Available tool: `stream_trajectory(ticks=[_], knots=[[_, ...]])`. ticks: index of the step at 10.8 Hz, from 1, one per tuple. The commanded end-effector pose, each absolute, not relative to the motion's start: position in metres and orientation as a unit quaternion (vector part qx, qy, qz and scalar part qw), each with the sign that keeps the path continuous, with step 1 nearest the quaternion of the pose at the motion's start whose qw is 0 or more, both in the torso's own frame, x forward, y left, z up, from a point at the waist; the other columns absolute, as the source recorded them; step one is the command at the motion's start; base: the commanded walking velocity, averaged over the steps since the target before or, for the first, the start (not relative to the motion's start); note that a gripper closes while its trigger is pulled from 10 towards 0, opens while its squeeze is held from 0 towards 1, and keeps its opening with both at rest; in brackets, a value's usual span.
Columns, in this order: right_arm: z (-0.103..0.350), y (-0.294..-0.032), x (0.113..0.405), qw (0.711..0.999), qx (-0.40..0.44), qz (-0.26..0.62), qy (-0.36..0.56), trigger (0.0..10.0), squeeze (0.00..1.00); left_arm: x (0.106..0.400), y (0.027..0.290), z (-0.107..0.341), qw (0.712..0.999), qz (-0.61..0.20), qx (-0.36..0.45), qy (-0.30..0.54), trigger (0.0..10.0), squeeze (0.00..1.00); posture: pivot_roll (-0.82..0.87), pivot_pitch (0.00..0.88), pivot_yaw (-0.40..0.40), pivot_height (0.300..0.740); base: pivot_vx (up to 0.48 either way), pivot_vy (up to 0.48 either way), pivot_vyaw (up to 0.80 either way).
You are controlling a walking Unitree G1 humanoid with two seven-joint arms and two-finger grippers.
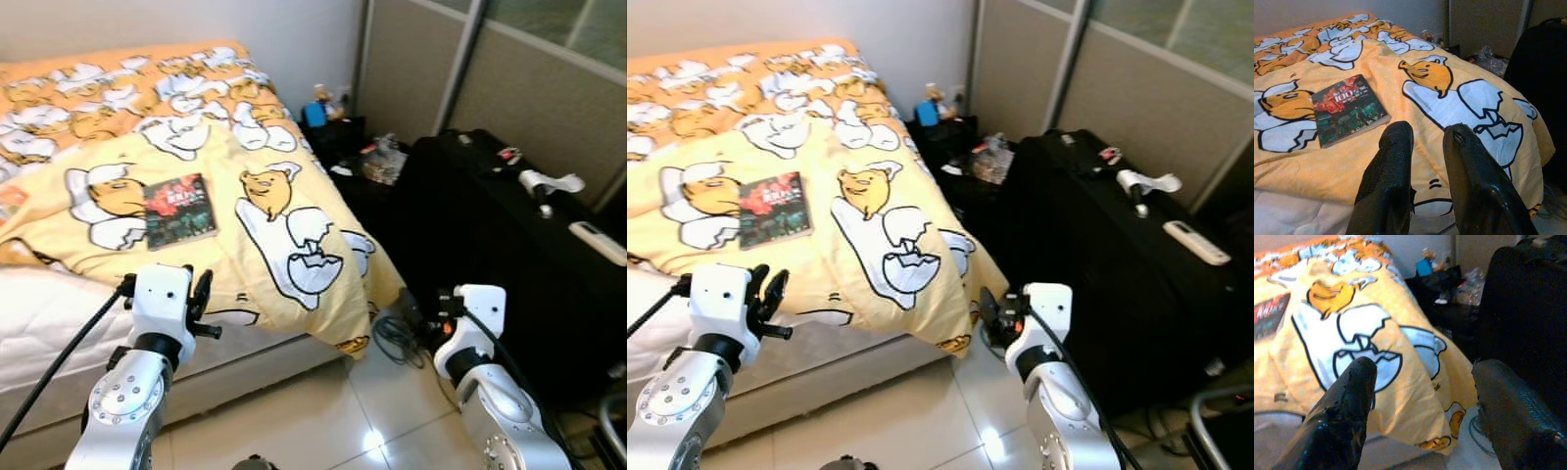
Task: Clean up the room
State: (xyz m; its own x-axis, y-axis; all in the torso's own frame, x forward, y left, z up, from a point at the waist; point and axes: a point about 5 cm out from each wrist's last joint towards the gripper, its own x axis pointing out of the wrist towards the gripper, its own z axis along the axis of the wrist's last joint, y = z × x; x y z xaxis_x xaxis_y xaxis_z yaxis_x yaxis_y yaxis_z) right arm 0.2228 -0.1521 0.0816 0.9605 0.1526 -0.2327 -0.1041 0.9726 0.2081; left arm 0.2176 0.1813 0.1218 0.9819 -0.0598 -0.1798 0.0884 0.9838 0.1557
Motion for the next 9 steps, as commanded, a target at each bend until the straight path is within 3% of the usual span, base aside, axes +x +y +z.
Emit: stream_trajectory(ticks=[1, 3, 9], knots=[[0.0884, -0.1579, 0.2261, 0.990, 0.090, 0.048, 0.092, 10.0, 0.00, 0.2196, 0.1795, 0.1254, 0.992, -0.044, 0.082, 0.082, 10.0, 0.00, -0.01, 0.000, 0.015, 0.740, 0.000, 0.000, 0.00], [0.0858, -0.1570, 0.2248, 0.989, 0.083, 0.056, 0.106, 10.0, 0.00, 0.2205, 0.1794, 0.1259, 0.992, -0.047, 0.083, 0.082, 10.0, 0.00, -0.01, 0.000, 0.015, 0.740, 0.000, 0.126, 0.00], [0.0806, -0.1543, 0.2225, 0.986, 0.096, 0.063, 0.119, 10.0, 0.00, 0.2201, 0.1789, 0.1265, 0.991, -0.051, 0.087, 0.084, 10.0, 0.00, -0.01, 0.000, 0.011, 0.740, 0.000, 0.311, 0.00]])
